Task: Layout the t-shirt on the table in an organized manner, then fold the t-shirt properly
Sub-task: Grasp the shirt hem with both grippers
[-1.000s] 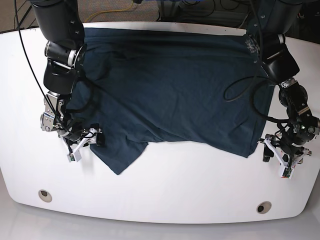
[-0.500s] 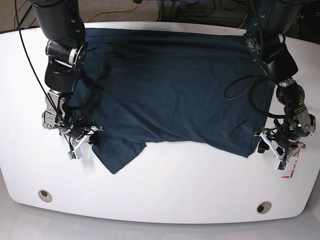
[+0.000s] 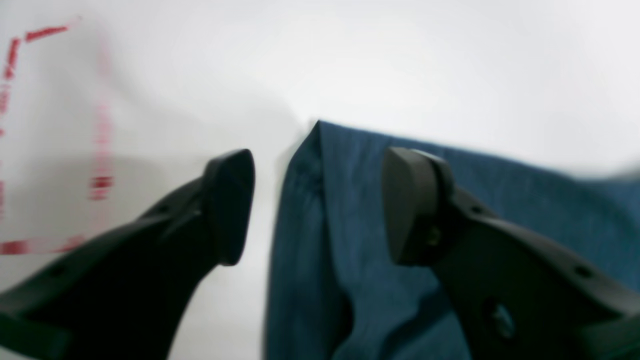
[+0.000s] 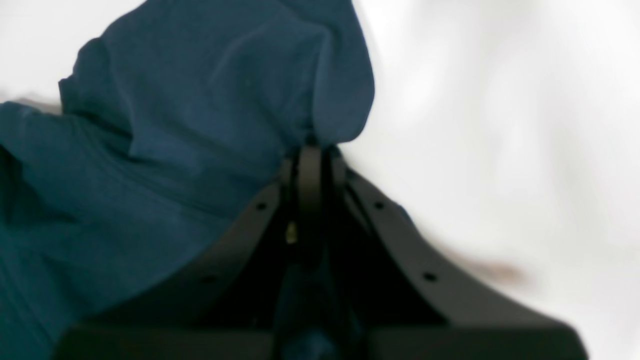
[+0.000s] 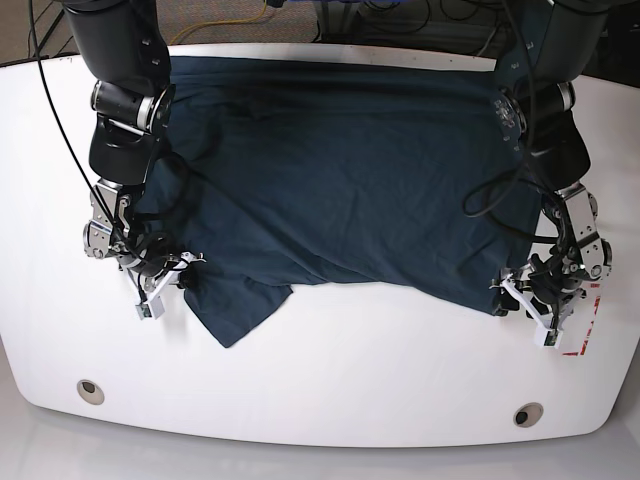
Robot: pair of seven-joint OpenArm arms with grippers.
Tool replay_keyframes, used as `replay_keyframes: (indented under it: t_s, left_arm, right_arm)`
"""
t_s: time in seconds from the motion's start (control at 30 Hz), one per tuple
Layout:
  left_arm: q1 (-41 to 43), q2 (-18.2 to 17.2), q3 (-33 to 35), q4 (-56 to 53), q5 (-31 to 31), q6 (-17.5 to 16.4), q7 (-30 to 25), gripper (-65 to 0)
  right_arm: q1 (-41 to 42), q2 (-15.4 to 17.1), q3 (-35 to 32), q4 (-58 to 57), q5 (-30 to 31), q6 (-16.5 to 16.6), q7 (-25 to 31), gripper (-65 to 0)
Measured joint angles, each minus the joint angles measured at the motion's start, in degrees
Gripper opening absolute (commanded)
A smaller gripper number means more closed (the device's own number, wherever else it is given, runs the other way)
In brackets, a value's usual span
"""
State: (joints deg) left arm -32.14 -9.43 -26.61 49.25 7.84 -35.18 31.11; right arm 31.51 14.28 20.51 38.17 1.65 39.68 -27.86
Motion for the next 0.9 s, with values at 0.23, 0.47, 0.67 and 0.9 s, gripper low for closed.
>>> replay_keyframes:
  t_s: [0.23, 0.47, 0.67, 0.9]
  left_arm:
    - [-2.0, -0.6, 0.1, -8.4, 0.1, 5.9, -5.1, -21.1]
    - [-3.5, -2.4, 6.0, -14.9, 0.0, 9.7, -10.2, -21.1]
    - [-3.6, -1.7, 9.0, -18.1, -0.2, 9.9, -12.7, -21.1]
    - [-4.5, -1.8, 9.0, -20.7, -0.8, 10.3, -14.3, -21.4]
  right_arm:
    - [0.0, -0.2, 0.0, 0.0, 0.0, 0.0, 0.0, -64.5]
    - [0.0, -0.2, 0.0, 0.0, 0.0, 0.0, 0.0, -64.4]
    - [0.0, -0.2, 0.0, 0.0, 0.0, 0.0, 0.0, -64.4]
    - [0.0, -0.2, 0.0, 0.0, 0.0, 0.0, 0.0, -64.4]
